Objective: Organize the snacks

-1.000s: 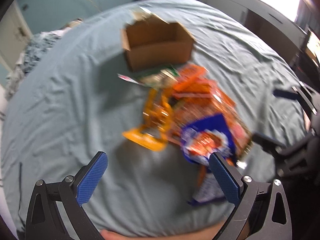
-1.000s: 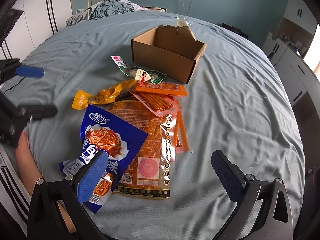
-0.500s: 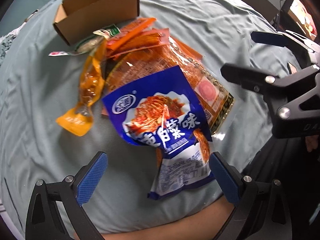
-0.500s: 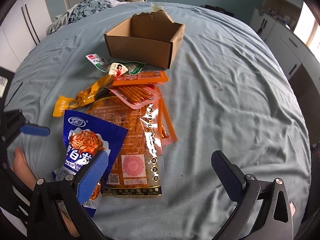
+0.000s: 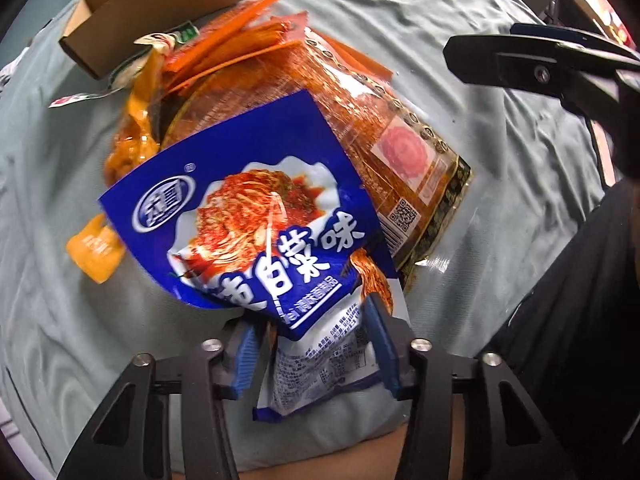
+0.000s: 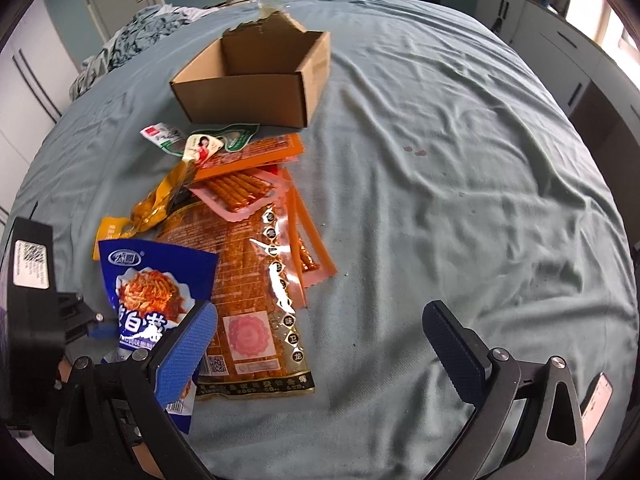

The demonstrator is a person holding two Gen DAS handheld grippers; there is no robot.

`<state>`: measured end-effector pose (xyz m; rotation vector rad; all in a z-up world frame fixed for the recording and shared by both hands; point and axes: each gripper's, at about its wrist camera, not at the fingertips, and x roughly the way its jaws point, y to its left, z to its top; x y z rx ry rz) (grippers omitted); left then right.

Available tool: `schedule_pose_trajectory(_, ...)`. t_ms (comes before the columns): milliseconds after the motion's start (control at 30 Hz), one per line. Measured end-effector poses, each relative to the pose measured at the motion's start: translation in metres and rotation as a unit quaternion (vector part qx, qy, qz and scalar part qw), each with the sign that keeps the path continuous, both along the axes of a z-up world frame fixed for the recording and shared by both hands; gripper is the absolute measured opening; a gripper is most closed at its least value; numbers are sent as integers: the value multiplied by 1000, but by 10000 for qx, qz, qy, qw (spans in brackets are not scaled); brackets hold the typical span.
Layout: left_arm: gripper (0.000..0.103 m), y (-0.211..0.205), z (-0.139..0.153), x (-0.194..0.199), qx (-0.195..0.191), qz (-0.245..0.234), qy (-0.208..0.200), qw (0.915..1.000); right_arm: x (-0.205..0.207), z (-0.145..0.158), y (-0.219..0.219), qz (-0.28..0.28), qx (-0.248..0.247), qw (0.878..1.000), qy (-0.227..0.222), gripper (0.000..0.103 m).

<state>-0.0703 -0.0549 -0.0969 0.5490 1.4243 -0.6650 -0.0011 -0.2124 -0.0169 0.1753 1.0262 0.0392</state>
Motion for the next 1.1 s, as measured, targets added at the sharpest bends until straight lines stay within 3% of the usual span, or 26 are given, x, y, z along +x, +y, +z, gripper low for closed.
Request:
schedule_pose_trajectory(167,29,12,22,4,-229,178,-72,9996,-1,0,-9,-277,79,9996,24,103)
schedule_pose_trajectory(267,28,35,60,19,-715,615,-221,9953,-6,6,-10,-339,-6,9994,-80,103)
schedule_pose_trajectory(367,28,65,91,33,-1046,1133,-740,9853,-10,11,-7,-294,-12,9993,-210,103)
schedule_pose_trajectory(433,28,83,108,38,-956,1494,-1278,9758,-12,12,-3,-206,-55,9994,-266,103)
schedule_pose_trajectory(500,28,93,114,47,-759,1731,-1672,9676,-11,12,2,-52,-79,9995,-287,103)
schedule_pose_trajectory(733,28,109,116,73,-872,2200,-2056,9496,8,6,13,375,-29,9987,-350,103)
schedule_pose_trajectory(933,28,117,107,80,-831,2474,-1877,9469,37,-7,19,501,41,9985,-223,103)
schedule_pose_trajectory(1100,29,125,110,83,-687,2613,-2004,9417,58,-13,26,590,578,9963,-243,103)
